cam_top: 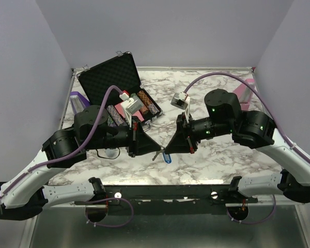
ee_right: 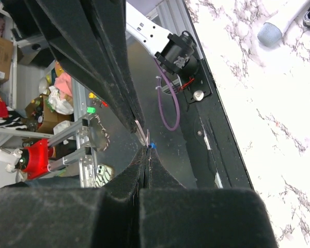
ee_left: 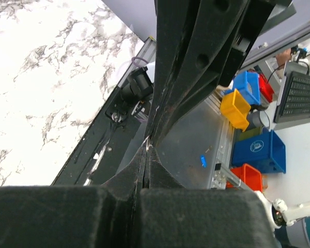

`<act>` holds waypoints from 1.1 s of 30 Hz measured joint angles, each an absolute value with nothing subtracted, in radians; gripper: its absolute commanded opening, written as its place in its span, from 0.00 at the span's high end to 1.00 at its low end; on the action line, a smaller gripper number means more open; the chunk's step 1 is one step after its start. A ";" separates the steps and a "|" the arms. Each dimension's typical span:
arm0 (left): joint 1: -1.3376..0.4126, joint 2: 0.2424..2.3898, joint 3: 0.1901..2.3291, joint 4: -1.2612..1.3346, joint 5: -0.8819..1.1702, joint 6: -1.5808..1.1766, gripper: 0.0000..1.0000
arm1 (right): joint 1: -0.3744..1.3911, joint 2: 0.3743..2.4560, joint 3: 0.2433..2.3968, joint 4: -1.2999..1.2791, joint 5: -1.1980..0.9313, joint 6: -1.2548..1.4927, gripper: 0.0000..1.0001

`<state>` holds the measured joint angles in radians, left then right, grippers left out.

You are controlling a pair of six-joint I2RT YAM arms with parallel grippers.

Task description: Remove the keys from the keyring

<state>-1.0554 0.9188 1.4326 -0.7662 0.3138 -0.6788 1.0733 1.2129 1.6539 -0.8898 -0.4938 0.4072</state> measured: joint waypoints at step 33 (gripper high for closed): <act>-1.022 0.892 1.423 -0.757 0.126 -0.772 1.00 | 1.092 1.154 1.458 -0.869 -0.257 0.502 0.99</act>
